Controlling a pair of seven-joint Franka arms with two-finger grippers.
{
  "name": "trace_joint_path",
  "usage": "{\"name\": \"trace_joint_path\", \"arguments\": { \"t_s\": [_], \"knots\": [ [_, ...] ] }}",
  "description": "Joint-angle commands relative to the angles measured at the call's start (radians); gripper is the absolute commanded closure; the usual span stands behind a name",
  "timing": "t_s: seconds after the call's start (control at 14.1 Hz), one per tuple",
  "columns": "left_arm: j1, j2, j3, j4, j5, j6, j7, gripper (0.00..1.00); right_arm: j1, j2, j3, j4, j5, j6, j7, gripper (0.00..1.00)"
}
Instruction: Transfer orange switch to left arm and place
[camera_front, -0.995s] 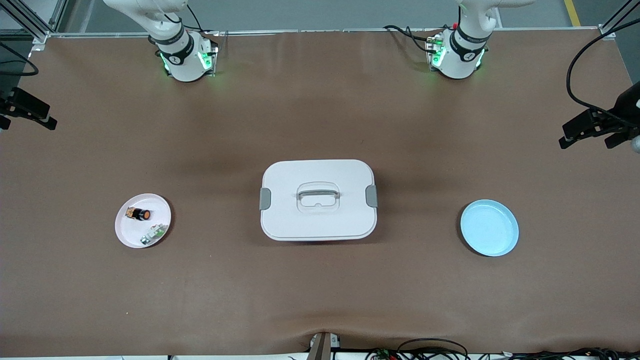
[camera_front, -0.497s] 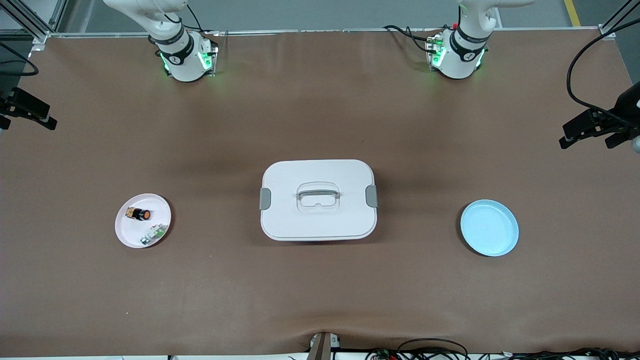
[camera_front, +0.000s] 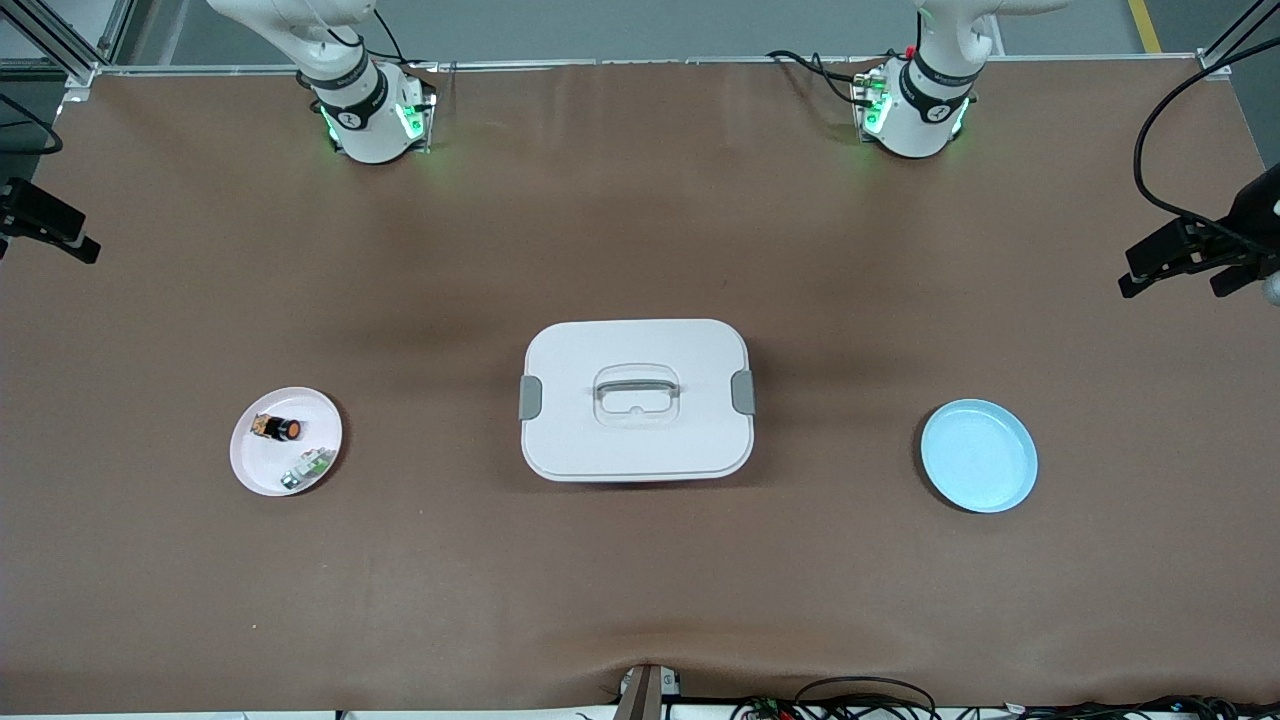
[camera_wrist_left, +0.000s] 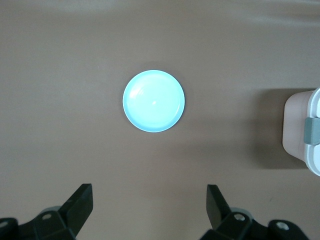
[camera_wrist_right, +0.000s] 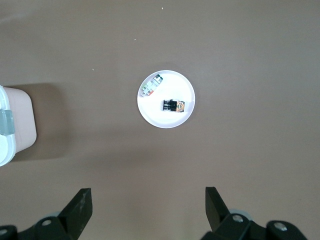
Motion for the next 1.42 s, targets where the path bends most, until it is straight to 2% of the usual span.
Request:
{"name": "trace_joint_path", "arguments": {
  "t_s": [0.0, 0.28, 0.71, 1.35],
  "knots": [
    [0.004, -0.008, -0.001, 0.007, 0.005, -0.013, 0.002, 0.00, -0.020, 0.005, 0.006, -0.008, -0.012, 0.048, 0.011, 0.00],
    [0.004, -0.008, -0.001, 0.008, 0.005, -0.013, 0.004, 0.00, -0.054, 0.043, 0.007, -0.010, 0.005, 0.054, 0.013, 0.00],
    [0.002, -0.008, -0.008, 0.008, 0.005, -0.014, 0.005, 0.00, -0.055, 0.127, 0.007, -0.011, -0.011, 0.097, -0.002, 0.00],
    [0.001, -0.009, -0.009, 0.008, 0.005, -0.017, 0.005, 0.00, -0.069, 0.258, 0.007, -0.013, 0.020, 0.126, 0.004, 0.00]
  ]
}}
